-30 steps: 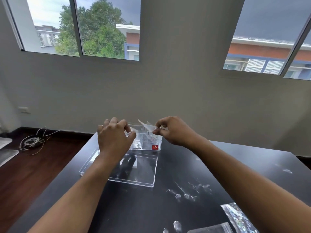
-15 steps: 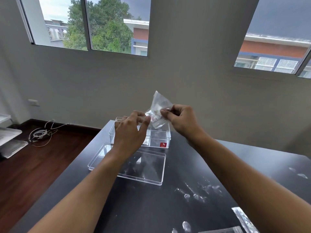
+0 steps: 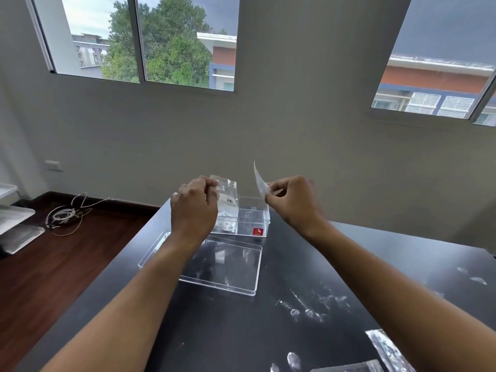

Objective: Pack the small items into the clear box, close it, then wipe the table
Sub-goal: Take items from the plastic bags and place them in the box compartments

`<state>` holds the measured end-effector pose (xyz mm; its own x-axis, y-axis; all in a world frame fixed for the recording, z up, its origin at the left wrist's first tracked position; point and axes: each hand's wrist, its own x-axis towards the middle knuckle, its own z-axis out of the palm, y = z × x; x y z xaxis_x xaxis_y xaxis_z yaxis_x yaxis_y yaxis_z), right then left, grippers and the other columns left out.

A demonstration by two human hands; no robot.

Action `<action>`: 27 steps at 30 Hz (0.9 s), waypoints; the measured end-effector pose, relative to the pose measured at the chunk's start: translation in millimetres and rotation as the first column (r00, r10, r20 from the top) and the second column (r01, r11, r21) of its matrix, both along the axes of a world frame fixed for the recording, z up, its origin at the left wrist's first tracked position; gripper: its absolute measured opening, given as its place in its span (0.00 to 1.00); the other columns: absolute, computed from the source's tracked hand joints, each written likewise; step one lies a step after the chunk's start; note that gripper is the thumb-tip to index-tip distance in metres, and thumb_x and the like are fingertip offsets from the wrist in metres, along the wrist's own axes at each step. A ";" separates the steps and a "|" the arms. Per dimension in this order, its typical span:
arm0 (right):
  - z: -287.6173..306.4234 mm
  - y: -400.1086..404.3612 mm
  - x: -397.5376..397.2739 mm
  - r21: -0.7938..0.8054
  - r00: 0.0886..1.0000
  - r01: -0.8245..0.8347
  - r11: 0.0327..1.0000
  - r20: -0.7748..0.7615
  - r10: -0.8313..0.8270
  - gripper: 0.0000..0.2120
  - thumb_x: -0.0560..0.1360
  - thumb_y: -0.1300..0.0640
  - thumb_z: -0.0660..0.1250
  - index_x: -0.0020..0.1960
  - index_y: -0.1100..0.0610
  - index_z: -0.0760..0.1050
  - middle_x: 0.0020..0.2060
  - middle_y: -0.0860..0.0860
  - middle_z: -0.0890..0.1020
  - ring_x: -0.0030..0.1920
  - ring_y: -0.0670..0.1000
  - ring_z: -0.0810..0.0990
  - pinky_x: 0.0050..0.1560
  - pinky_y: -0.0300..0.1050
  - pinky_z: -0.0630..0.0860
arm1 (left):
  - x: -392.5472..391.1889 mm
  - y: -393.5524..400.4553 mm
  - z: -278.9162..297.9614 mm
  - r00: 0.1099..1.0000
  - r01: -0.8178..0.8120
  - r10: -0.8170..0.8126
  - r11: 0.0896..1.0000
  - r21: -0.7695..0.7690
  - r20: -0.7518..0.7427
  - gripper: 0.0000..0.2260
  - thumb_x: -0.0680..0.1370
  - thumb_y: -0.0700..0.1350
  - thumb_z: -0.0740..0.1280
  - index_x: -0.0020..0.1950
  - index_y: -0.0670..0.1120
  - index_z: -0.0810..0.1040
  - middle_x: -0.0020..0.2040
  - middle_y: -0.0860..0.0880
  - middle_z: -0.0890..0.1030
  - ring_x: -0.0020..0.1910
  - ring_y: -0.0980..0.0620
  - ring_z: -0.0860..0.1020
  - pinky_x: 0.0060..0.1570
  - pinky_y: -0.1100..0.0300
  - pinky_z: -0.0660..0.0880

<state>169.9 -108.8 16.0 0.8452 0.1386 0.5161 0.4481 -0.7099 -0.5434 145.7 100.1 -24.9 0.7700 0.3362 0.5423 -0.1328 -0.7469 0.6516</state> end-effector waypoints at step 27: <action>-17.1 13.6 8.0 -0.304 0.882 -0.056 0.951 0.432 0.190 0.06 0.75 0.56 0.74 0.50 0.52 0.88 0.44 0.47 0.89 0.44 0.48 0.86 0.52 0.46 0.71 | 0.3 2.4 -10.0 0.959 0.173 -0.058 0.897 0.407 -0.279 0.11 0.82 0.46 0.56 0.56 0.54 0.77 0.62 0.53 0.81 0.70 0.52 0.71 0.63 0.48 0.56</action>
